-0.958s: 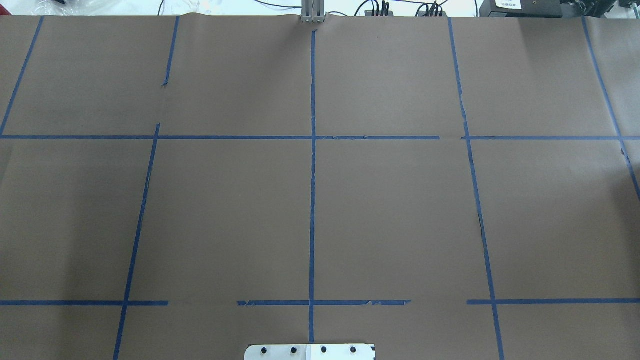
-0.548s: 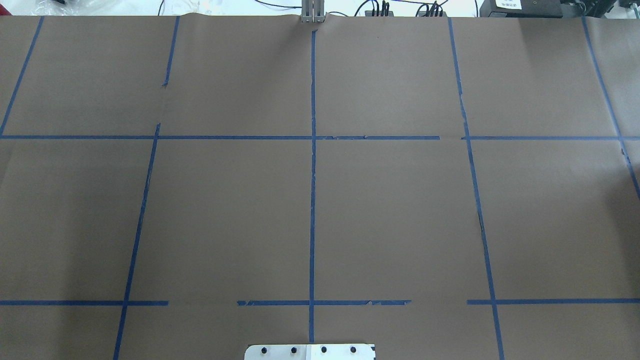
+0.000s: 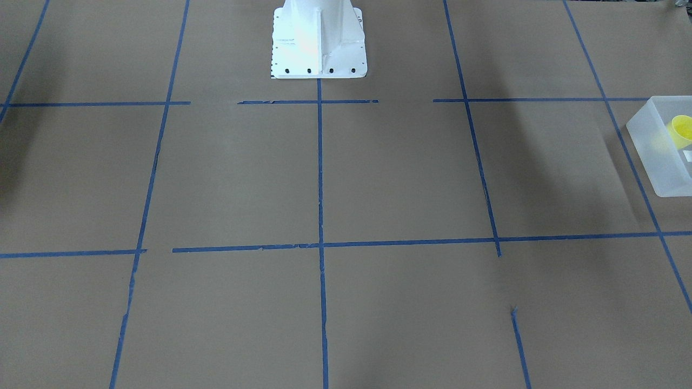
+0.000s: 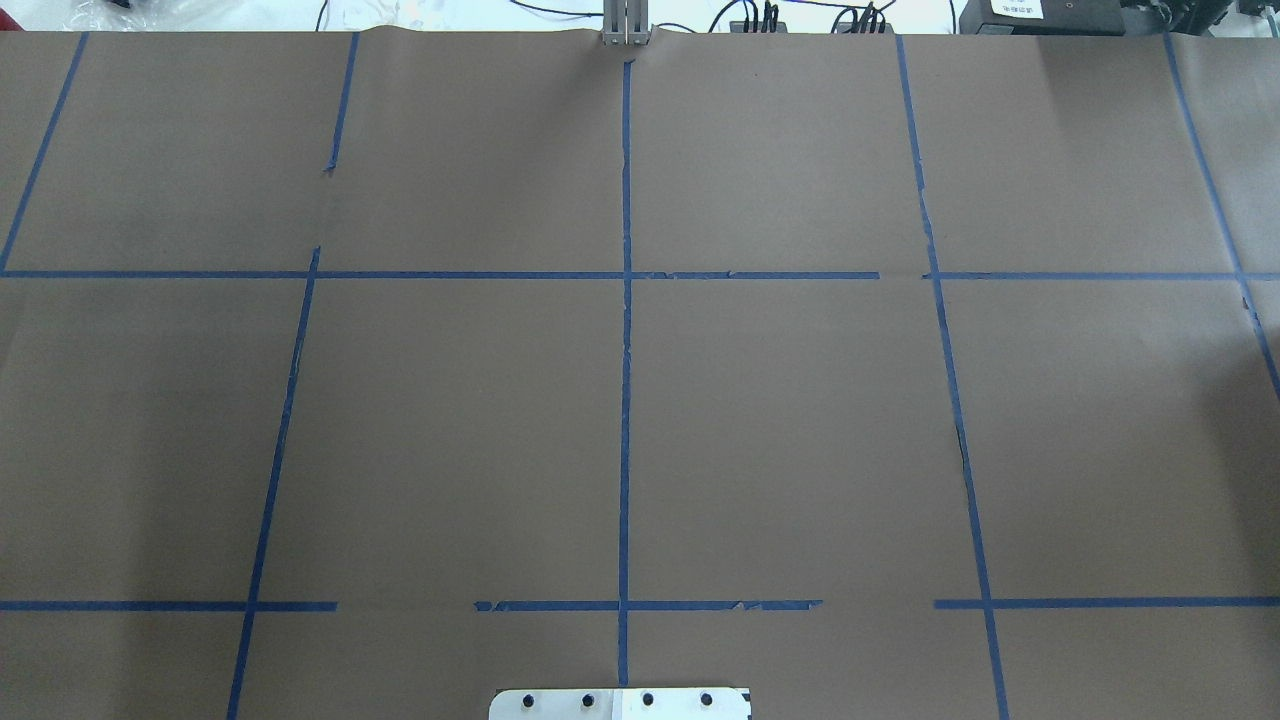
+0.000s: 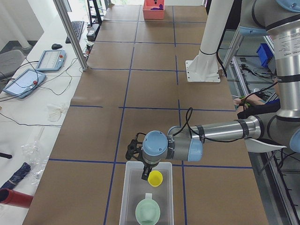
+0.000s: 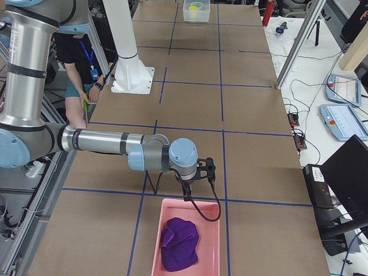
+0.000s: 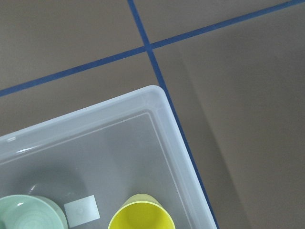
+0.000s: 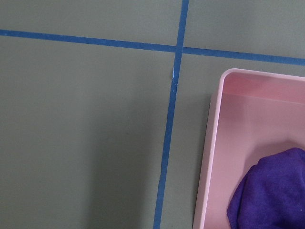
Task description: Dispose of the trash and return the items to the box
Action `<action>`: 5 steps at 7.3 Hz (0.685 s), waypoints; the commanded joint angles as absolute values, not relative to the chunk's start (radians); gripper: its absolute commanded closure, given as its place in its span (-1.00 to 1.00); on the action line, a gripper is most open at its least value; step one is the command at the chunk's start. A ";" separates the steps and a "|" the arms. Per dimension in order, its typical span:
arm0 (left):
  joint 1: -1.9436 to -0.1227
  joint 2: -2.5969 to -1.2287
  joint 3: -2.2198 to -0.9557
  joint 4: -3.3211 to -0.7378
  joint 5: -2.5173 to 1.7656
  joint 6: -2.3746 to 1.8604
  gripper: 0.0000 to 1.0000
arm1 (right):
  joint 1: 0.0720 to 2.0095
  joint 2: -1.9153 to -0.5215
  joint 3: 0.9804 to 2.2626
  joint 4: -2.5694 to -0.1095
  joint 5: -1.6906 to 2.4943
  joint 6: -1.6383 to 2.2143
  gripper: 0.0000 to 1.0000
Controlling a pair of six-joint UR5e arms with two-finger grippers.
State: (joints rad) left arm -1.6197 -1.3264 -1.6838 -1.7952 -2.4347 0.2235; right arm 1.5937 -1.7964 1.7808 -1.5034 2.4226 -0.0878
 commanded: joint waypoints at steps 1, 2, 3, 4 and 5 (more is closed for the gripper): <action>-1.547 -1.342 -1.739 -1.779 -2.427 0.170 -1.00 | 1.601 -1.805 1.847 -1.560 2.405 -0.087 -1.00; -1.522 -1.348 -1.752 -1.776 -2.425 0.141 -1.00 | 1.600 -1.807 1.847 -1.559 2.373 -0.087 -1.00; -1.523 -1.347 -1.762 -1.779 -2.424 0.149 -1.00 | 1.600 -1.807 1.847 -1.555 2.373 -0.087 -1.00; -1.523 -1.345 -1.747 -1.778 -2.424 0.150 -1.00 | 1.600 -1.807 1.847 -1.552 2.373 -0.087 -1.00; -1.522 -1.357 -1.738 -1.770 -2.425 0.149 -1.00 | 1.600 -1.806 1.845 -1.551 2.373 -0.087 -1.00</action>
State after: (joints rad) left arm -1.5245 -1.3486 -1.7480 -1.7763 -2.4243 0.1500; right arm 1.6000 -1.8065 1.8461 -1.5533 2.3746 -0.0874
